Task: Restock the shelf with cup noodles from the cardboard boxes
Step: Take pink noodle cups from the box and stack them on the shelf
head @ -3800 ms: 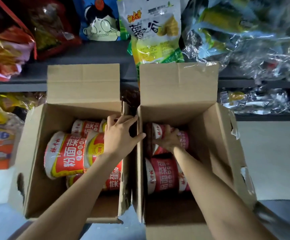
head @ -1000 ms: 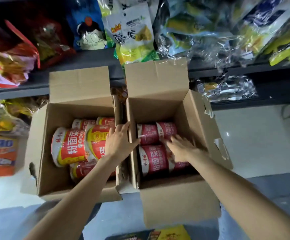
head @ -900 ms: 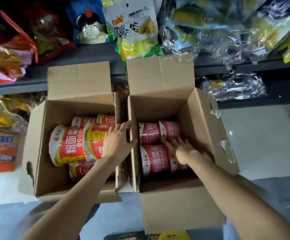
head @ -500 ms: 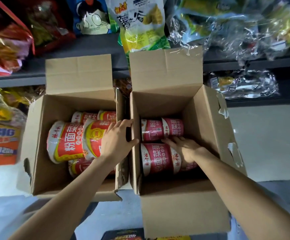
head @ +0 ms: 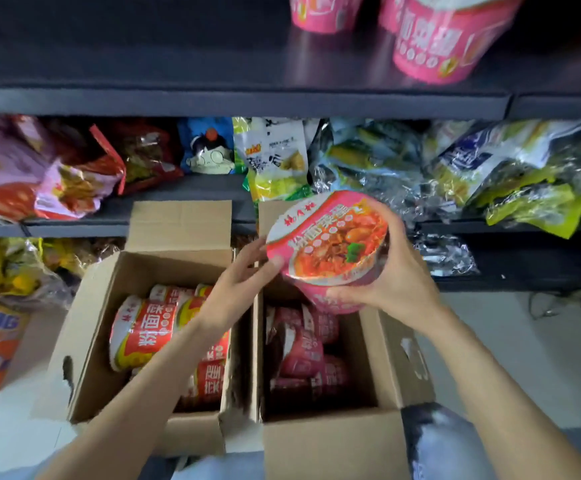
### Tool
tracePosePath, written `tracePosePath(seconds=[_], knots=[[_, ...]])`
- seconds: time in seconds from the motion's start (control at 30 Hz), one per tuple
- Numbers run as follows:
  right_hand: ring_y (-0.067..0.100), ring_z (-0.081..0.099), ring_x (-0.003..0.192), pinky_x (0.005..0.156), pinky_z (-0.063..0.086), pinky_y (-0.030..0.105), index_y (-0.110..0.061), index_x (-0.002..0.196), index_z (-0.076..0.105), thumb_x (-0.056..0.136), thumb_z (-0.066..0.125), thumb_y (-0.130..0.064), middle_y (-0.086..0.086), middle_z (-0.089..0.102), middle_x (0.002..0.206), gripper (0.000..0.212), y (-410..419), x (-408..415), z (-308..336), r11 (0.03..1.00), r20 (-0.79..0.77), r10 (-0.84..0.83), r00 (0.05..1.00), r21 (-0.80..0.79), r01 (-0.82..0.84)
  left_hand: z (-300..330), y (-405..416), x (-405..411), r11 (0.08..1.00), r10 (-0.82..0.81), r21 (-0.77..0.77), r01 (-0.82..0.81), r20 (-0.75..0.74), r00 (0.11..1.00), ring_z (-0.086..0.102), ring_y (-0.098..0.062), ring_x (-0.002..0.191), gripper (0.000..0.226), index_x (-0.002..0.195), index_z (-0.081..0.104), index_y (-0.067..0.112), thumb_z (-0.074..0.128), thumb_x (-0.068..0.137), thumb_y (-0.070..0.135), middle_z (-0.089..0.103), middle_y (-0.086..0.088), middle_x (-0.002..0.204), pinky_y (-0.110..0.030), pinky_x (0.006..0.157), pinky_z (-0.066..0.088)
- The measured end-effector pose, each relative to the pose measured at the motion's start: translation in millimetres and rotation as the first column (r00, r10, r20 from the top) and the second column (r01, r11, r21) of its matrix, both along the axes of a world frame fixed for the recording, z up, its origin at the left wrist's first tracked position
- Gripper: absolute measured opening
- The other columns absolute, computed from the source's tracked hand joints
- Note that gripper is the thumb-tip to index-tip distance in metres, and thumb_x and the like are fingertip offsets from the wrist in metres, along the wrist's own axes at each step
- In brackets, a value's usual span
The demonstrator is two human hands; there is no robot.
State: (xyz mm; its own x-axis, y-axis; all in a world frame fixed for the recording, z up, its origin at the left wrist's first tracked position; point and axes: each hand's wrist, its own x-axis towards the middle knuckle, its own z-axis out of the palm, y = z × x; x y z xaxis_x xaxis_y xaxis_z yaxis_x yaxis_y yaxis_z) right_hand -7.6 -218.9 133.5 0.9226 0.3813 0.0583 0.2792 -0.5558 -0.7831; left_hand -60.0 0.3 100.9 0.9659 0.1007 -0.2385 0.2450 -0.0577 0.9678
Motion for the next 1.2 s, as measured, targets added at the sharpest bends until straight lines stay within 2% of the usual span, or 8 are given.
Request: tracePosePath(seconds=[0.1, 0.2, 0.3, 0.43, 0.6, 0.8, 0.97, 1.2], knots=[[-0.02, 0.038, 0.118, 0.094, 0.033, 0.001, -0.041, 0.142, 0.012, 0.047, 0.087, -0.042, -0.038, 0.032, 0.128, 0.121, 20, 22, 45, 0.956, 0.057, -0.074, 0.996, 0.29, 0.055, 62, 1, 13, 0.994, 0.015, -0.108, 0.016, 0.28, 0.96, 0.056, -0.001, 0.116, 0.042, 0.129, 0.051, 0.024, 0.06, 0.089, 0.031, 0.061, 0.012, 0.125, -0.016, 0.093, 0.045], [-0.023, 0.041, 0.11, 0.088, 0.034, -0.003, -0.022, 0.144, 0.012, 0.056, 0.087, -0.025, -0.026, 0.036, 0.126, 0.116, 41, 60, 85, 0.903, 0.079, -0.129, 0.988, 0.422, 0.084, 104, 10, 47, 1.0, 0.001, 0.022, -0.012, 0.465, 0.885, 0.047, -0.004, 0.127, 0.069, 0.146, 0.033, 0.023, 0.065, 0.084, 0.025, 0.048, 0.003, 0.142, -0.021, 0.097, 0.044], [0.002, 0.048, 0.12, 0.102, 0.041, 0.019, -0.02, 0.143, 0.024, 0.054, 0.086, -0.043, -0.009, 0.047, 0.133, 0.111, 62, 106, 113, 0.91, 0.109, -0.167, 0.98, 0.4, 0.11, 128, 17, 97, 0.985, 0.0, 0.143, -0.098, 0.563, 0.827, 0.047, 0.002, 0.123, 0.081, 0.151, 0.022, 0.023, 0.068, 0.085, 0.011, 0.044, 0.0, 0.144, -0.017, 0.095, 0.045], [0.016, 0.044, 0.129, 0.107, 0.039, 0.042, -0.027, 0.144, 0.031, 0.045, 0.079, -0.072, -0.003, 0.049, 0.135, 0.119, 78, 162, 117, 0.924, 0.193, -0.269, 0.944, 0.328, 0.197, 137, 24, 164, 0.965, 0.011, 0.207, -0.164, 0.588, 0.808, 0.045, -0.002, 0.127, 0.083, 0.151, 0.023, 0.023, 0.069, 0.084, 0.008, 0.047, 0.007, 0.141, -0.021, 0.093, 0.05], [0.019, 0.041, 0.132, 0.112, 0.034, 0.039, -0.014, 0.148, 0.028, 0.081, 0.073, -0.036, 0.004, 0.045, 0.142, 0.084, 84, 197, 106, 0.884, 0.288, -0.433, 0.854, 0.321, 0.34, 133, 16, 211, 0.94, -0.021, 0.293, -0.174, 0.56, 0.828, 0.047, -0.003, 0.123, 0.074, 0.148, 0.028, 0.024, 0.067, 0.087, 0.012, 0.046, 0.016, 0.136, 0.001, 0.073, 0.041], [0.019, 0.029, 0.139, 0.107, 0.025, 0.025, -0.01, 0.152, 0.015, 0.095, 0.056, -0.029, 0.007, 0.024, 0.153, 0.073, 84, 206, 108, 0.902, 0.347, -0.429, 0.834, 0.117, 0.416, 137, 10, 240, 0.904, -0.045, 0.392, -0.168, 0.479, 0.876, 0.048, -0.004, 0.119, 0.066, 0.149, 0.024, 0.026, 0.058, 0.093, 0.018, 0.053, 0.009, 0.134, -0.024, 0.095, 0.041], [0.016, 0.039, 0.132, 0.109, 0.036, 0.035, -0.014, 0.148, 0.029, 0.093, 0.059, -0.024, 0.002, 0.04, 0.145, 0.063, 76, 175, 100, 0.907, 0.307, -0.398, 0.865, 0.271, 0.321, 139, 12, 218, 0.912, 0.03, 0.354, -0.209, 0.451, 0.892, 0.048, -0.008, 0.123, 0.053, 0.144, 0.037, 0.019, 0.056, 0.094, 0.021, 0.053, 0.005, 0.136, -0.019, 0.098, 0.036], [0.008, 0.064, 0.095, 0.087, 0.052, 0.035, -0.013, 0.12, 0.06, 0.09, 0.059, -0.01, -0.004, 0.069, 0.103, 0.03, 50, 101, 18, 0.983, 0.415, -0.166, 0.895, 0.14, 0.117, 76, 22, 113, 0.863, 0.179, 0.259, -0.434, 0.646, 0.742, 0.064, -0.008, 0.08, 0.02, 0.108, 0.06, 0.023, 0.052, 0.09, 0.023, 0.068, 0.013, 0.08, -0.022, 0.075, 0.048]])
